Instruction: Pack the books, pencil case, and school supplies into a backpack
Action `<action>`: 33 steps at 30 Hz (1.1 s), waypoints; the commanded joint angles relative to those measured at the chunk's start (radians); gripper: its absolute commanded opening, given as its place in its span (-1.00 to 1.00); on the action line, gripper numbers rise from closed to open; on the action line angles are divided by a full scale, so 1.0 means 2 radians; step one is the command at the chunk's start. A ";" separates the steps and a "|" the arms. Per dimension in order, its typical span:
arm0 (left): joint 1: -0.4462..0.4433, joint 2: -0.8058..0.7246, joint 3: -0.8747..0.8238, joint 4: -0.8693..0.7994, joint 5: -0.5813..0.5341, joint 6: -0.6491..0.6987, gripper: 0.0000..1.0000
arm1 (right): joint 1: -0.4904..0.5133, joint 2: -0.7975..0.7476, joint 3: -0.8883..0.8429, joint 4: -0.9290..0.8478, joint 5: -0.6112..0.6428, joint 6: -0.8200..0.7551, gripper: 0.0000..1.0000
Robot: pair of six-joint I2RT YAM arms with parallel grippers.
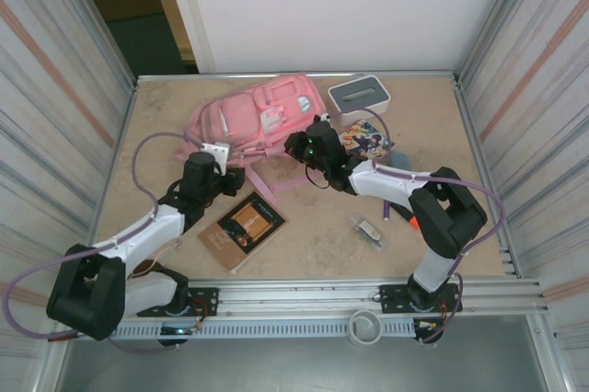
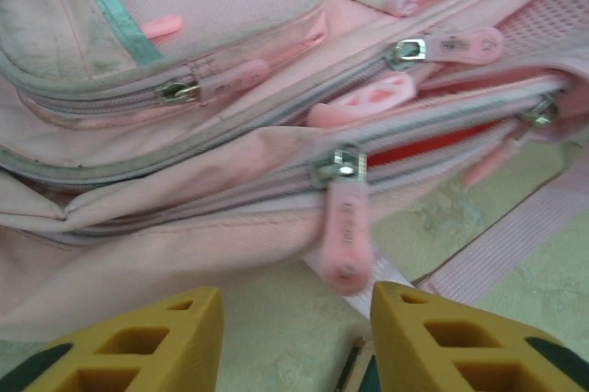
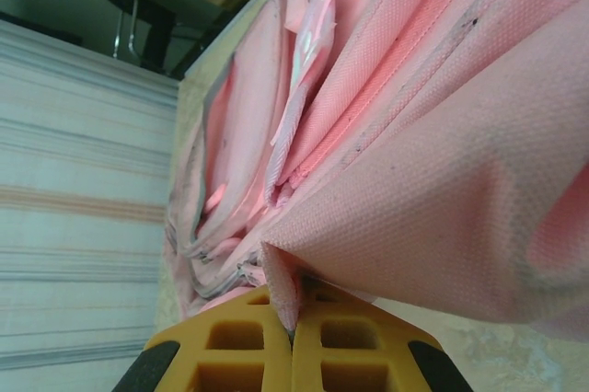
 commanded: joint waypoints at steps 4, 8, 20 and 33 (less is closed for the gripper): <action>-0.027 -0.020 0.008 -0.036 -0.072 0.011 0.07 | 0.010 -0.012 0.035 0.039 -0.008 0.006 -1.00; -0.036 0.011 0.041 -0.056 -0.107 0.022 0.11 | 0.012 -0.008 0.038 0.039 -0.009 0.007 -1.00; -0.059 0.125 0.135 -0.093 -0.208 0.055 0.01 | 0.014 -0.003 0.030 0.038 -0.005 0.007 -1.00; -0.056 0.107 0.149 -0.122 -0.193 0.068 -0.80 | 0.002 -0.006 0.006 0.030 0.008 0.001 -1.00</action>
